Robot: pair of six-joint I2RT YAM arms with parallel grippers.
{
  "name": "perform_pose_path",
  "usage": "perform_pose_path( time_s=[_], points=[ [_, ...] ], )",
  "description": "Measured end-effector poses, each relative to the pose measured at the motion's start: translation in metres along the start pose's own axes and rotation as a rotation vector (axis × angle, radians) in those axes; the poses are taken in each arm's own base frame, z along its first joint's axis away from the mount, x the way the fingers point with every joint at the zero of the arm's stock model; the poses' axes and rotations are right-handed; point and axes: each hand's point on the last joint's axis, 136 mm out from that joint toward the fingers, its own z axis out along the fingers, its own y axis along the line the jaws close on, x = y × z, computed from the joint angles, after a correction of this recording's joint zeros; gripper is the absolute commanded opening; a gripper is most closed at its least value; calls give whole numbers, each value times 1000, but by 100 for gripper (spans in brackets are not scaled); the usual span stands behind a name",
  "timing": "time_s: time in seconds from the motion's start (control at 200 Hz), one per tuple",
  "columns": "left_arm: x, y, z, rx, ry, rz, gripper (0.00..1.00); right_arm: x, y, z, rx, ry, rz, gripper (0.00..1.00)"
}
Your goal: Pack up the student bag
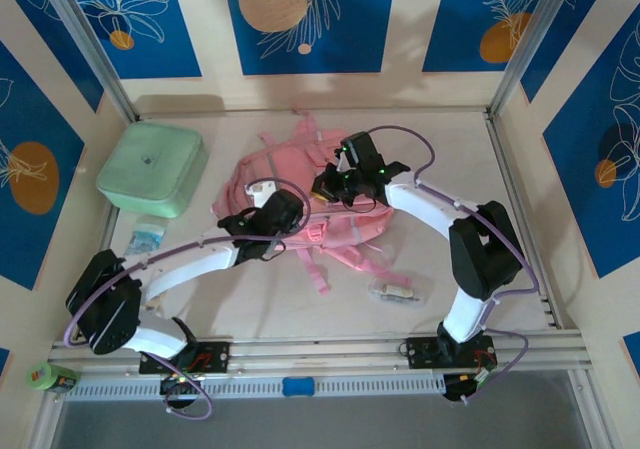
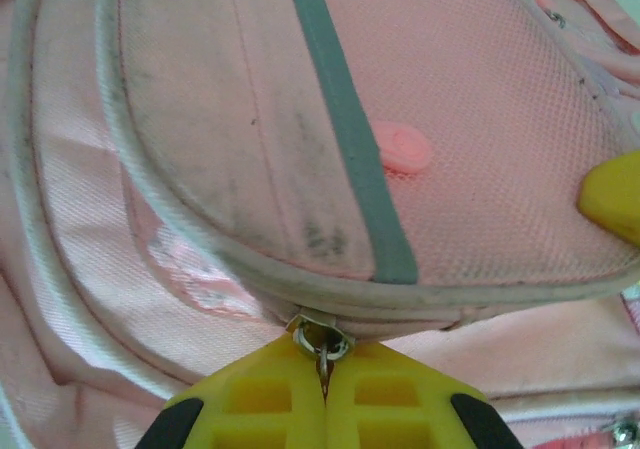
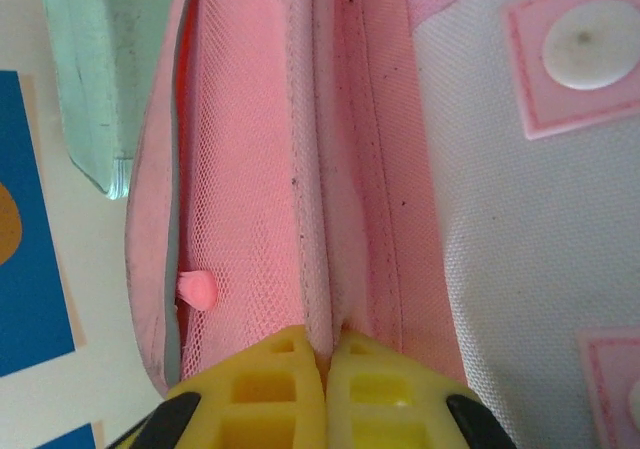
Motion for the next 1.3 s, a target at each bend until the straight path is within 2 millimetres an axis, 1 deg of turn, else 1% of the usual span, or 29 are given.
perform_pose_path(
  time_s=[0.145, 0.29, 0.355, 0.5, 0.595, 0.66, 0.715, 0.755, 0.79, 0.85, 0.905, 0.96, 1.005, 1.086, 1.111, 1.166, 1.196, 1.211, 1.261, 1.271, 1.301],
  points=[
    [5, 1, -7, 36, 43, 84, 0, -3, -1, -7, 9, 33, -32, 0],
    [12, -1, -7, 61, 80, 147, 0, -14, -3, -6, 25, 69, -64, 0],
    [16, -6, -7, 89, 100, 157, 0, -21, -4, -5, 33, 85, -76, 0],
    [27, -29, -2, 160, 123, 145, 0, -43, -1, 3, 45, 104, -112, 0],
    [38, -48, 3, 191, 154, 168, 0, -52, -7, 5, 52, 106, -127, 27],
    [48, -58, 4, 219, 192, 185, 0, -59, -8, 2, 41, 91, -139, 38],
    [53, -57, 4, 223, 217, 201, 0, -66, -5, -5, 15, 68, -149, 43],
    [55, -56, 4, 223, 232, 209, 0, -68, -5, -12, 0, 52, -144, 47],
    [56, -55, 4, 226, 240, 211, 0, -64, -8, -19, -11, 44, -130, 50],
    [57, -53, 5, 234, 251, 220, 0, -51, -13, -32, -39, 36, -92, 53],
    [57, -53, 5, 246, 261, 228, 0, -33, -17, -39, -64, 52, -40, 54],
    [58, -55, 4, 258, 266, 239, 0, -17, -15, -37, -91, 81, -11, 54],
    [58, -56, 4, 267, 268, 245, 0, -7, -13, -30, -112, 104, 13, 54],
    [58, -57, 3, 276, 269, 253, 0, 7, -16, -15, -118, 137, 60, 53],
    [59, -58, 3, 279, 269, 257, 0, 11, -17, -10, -119, 147, 71, 51],
    [59, -59, 3, 284, 271, 261, 0, 19, -17, 0, -122, 167, 95, 44],
    [59, -59, 3, 286, 272, 265, 0, 21, -16, 5, -121, 174, 106, 37],
    [59, -59, 3, 287, 272, 266, 0, 21, -16, 7, -122, 175, 100, 35],
    [59, -59, 3, 287, 272, 270, 0, 23, -18, 13, -111, 178, 124, 26],
    [59, -58, 3, 286, 272, 271, 0, 23, -18, 14, -111, 177, 118, 25],
    [59, -58, 3, 286, 271, 274, 0, 23, -20, 14, -105, 172, 127, 18]
  ],
)
